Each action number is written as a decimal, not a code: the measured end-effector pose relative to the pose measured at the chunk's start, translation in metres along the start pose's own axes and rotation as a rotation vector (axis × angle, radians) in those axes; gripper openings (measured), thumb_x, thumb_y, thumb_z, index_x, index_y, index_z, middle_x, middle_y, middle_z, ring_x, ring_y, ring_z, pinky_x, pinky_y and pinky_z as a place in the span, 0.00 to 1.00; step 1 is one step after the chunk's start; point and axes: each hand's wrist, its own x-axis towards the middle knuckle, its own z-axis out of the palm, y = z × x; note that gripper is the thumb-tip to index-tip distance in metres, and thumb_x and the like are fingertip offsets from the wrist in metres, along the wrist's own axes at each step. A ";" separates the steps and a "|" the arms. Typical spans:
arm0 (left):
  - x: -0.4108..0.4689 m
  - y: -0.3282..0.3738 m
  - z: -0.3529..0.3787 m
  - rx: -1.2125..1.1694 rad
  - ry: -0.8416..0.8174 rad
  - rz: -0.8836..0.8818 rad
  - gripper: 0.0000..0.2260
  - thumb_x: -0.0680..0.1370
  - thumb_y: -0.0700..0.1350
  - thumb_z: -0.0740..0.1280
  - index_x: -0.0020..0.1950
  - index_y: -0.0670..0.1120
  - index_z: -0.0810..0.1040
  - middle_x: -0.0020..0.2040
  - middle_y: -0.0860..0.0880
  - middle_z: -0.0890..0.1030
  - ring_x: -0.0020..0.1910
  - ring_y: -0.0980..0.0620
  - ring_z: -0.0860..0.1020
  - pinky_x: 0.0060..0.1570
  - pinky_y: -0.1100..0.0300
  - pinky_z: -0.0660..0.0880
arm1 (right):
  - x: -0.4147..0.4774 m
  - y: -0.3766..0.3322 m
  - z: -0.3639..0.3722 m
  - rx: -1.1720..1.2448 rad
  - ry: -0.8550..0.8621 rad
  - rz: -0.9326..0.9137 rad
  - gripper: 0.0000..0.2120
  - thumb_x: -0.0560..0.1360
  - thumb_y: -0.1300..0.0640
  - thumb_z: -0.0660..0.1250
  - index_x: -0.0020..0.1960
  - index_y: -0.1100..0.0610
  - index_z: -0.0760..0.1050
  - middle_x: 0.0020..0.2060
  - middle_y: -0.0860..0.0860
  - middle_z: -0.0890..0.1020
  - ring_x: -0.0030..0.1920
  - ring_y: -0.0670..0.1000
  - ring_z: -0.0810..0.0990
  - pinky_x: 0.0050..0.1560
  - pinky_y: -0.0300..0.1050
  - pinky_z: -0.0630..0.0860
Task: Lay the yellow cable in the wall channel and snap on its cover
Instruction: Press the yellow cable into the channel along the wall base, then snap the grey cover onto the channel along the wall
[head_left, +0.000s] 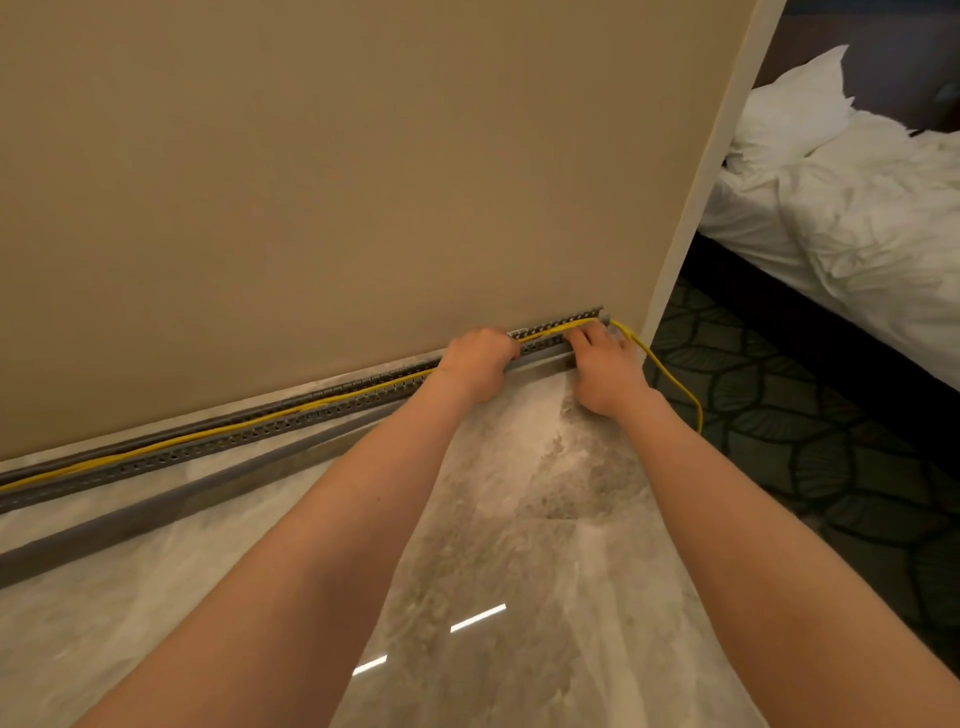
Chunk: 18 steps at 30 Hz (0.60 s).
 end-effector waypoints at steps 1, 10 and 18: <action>0.000 0.001 0.001 -0.004 0.005 -0.007 0.13 0.77 0.35 0.60 0.60 0.44 0.76 0.61 0.41 0.76 0.60 0.40 0.76 0.51 0.51 0.74 | -0.002 0.001 0.002 0.004 -0.008 0.001 0.28 0.75 0.63 0.60 0.74 0.58 0.57 0.73 0.58 0.60 0.75 0.58 0.57 0.73 0.59 0.59; 0.004 0.009 0.004 -0.052 0.005 -0.135 0.14 0.75 0.34 0.61 0.59 0.43 0.77 0.59 0.41 0.79 0.59 0.39 0.77 0.53 0.50 0.75 | 0.005 0.015 -0.001 -0.034 0.039 -0.115 0.27 0.75 0.64 0.60 0.73 0.56 0.60 0.69 0.58 0.65 0.72 0.59 0.62 0.69 0.56 0.62; 0.013 0.007 -0.002 -0.203 -0.019 -0.257 0.18 0.76 0.36 0.61 0.64 0.46 0.77 0.61 0.40 0.79 0.61 0.40 0.76 0.56 0.52 0.73 | 0.031 0.040 -0.003 0.312 0.141 -0.064 0.29 0.71 0.63 0.67 0.70 0.59 0.63 0.67 0.58 0.66 0.63 0.61 0.72 0.67 0.56 0.68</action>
